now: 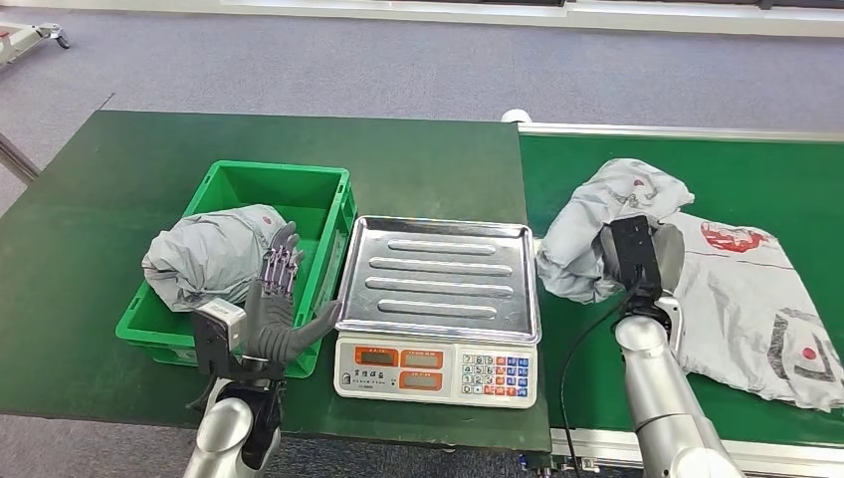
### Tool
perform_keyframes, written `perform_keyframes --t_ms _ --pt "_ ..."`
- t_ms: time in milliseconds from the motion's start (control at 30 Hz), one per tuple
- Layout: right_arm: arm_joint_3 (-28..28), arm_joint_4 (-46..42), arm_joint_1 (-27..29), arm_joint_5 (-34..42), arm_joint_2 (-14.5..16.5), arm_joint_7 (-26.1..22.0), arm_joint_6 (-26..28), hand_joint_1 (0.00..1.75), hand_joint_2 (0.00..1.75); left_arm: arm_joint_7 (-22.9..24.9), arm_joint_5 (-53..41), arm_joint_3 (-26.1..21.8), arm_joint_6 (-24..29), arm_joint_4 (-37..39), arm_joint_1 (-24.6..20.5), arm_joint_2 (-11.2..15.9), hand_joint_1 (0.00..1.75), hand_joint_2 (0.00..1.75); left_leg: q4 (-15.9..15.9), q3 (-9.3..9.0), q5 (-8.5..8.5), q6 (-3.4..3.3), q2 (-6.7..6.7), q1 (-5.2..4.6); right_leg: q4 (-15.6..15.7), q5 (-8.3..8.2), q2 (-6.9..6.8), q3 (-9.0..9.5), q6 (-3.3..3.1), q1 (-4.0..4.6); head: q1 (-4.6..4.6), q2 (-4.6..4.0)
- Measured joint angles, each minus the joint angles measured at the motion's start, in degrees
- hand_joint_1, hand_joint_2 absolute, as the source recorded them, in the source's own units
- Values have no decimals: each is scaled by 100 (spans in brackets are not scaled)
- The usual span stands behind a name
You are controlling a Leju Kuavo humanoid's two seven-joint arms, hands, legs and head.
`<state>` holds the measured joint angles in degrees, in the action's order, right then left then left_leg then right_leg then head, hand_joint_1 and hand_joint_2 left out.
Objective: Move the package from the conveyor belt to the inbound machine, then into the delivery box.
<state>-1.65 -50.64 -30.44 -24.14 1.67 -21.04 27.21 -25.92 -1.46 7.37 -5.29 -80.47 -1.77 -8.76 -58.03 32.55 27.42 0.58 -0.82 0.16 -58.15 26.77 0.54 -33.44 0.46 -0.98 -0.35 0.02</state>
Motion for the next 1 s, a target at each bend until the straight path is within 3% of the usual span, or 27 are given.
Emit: perform_keyframes --t_ms 233,500,767,867,1000 --pt "-202 -1239 35 -86 -42 272 -18 175 175 -52 -97 0 6 2 52 -43 0 175 0 0 0 0 1 0 0 0 0 -1 0 0 0 0" --pt "-491 -1813 80 -56 -40 270 -232 175 175 -60 -155 0 7 -1 77 -84 0 175 0 0 0 0 0 0 0 0 0 2 0 1 0 0" --pt "-1324 -1850 262 -142 116 242 -685 175 175 -67 -168 0 27 2 71 -92 0 175 1 3 0 1 -3 2 -1 1 -1 1 -1 6 0 0" --pt "-1817 -1803 321 -141 296 196 -945 175 175 -74 -181 0 76 1 56 -95 0 175 3 3 0 2 10 4 -3 1 11 -5 -2 7 0 0" --pt "-2497 -1679 412 -63 555 204 -898 175 175 -73 -212 -1 113 -1 25 -110 0 175 3 7 -1 4 3 5 -3 1 7 -10 -2 9 -1 0"
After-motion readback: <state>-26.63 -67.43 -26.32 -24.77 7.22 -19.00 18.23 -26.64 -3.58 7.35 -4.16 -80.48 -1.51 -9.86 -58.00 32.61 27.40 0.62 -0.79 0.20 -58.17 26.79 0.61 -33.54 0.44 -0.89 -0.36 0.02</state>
